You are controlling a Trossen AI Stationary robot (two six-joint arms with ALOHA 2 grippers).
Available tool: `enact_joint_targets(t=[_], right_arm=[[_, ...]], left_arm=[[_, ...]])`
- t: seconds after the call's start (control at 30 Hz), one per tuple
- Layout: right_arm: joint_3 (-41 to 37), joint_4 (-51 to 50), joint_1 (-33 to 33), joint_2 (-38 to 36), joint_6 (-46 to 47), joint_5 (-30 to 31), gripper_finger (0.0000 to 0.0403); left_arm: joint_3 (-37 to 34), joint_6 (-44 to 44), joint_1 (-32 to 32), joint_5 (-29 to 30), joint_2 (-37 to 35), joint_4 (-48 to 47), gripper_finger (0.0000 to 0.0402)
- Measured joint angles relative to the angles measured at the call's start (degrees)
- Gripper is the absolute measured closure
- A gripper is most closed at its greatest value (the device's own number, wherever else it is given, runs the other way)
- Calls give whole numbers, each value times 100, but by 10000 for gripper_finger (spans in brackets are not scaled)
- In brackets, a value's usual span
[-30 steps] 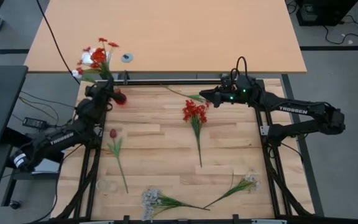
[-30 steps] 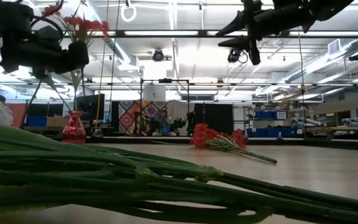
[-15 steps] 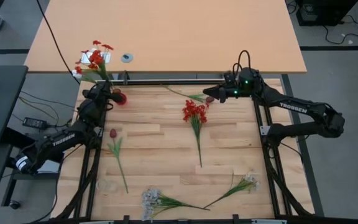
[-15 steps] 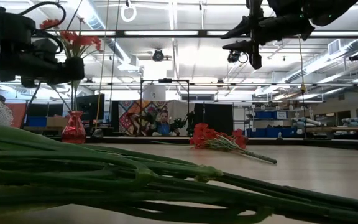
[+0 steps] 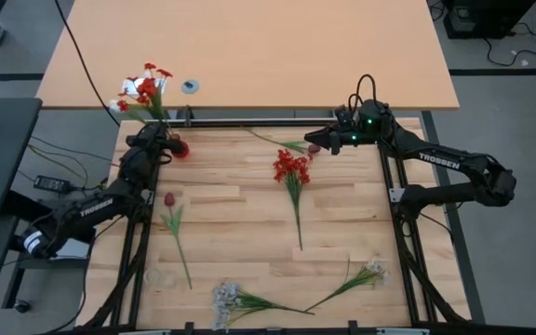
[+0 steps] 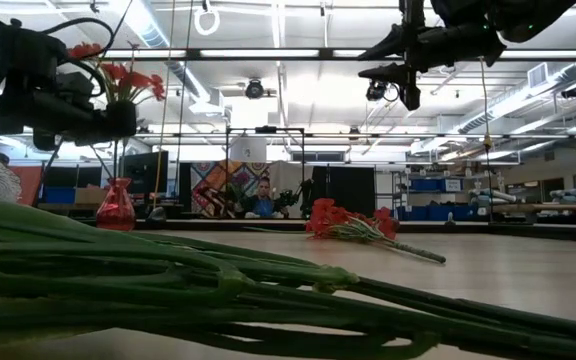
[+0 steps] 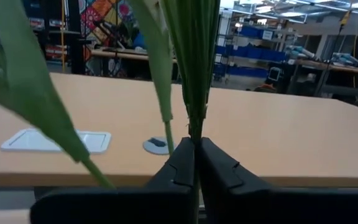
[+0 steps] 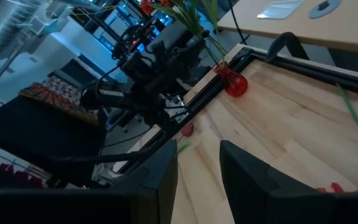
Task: Sort flowers into vase by color
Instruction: Put the bottom red flowers into the red vase, then put the red flowers into the red vase
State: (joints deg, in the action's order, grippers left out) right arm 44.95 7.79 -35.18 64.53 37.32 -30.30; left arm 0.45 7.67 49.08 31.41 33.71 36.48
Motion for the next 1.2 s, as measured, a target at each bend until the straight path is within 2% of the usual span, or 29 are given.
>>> enact_joint_targets(t=[0.13, 0.27, 0.4, 0.5, 0.6, 0.73, 0.83, 0.93, 1.03, 1.2], right_arm=[[0, 9, 3, 0, 1, -51, 275], [0, 4, 46, -13, 72, -110, 275], [-1, 3, 142, -66, 176, -125, 275], [-2, -48, 220, -120, 305, -118, 275], [0, -322, 273, -168, 655, -42, 275], [0, -1215, 294, -164, 1203, 106, 275], [0, -2026, 390, -164, 1206, 396, 275], [-1, -2561, 523, -164, 1077, 628, 275], [-2, -2618, 793, -160, 578, 657, 271], [-2, -2674, 1384, -154, 335, 712, 238]], left_arm=[[0, 214, 0, 3, 102, -1, 355], [69, 212, -29, 3, 112, -125, 293], [464, 95, -76, 1, 106, -579, 228], [929, 71, -135, -82, 112, -1626, 189], [1612, 73, -196, -168, 111, -3085, 160], [2691, 326, -247, -326, 119, -5456, 138], [3381, 611, -244, -423, 117, -6951, 128], [3961, 945, -244, -654, 117, -7996, 123], [4406, 1265, -245, -1056, 118, -8891, 122], [5029, 1424, -245, -1393, 117, -10081, 122]])
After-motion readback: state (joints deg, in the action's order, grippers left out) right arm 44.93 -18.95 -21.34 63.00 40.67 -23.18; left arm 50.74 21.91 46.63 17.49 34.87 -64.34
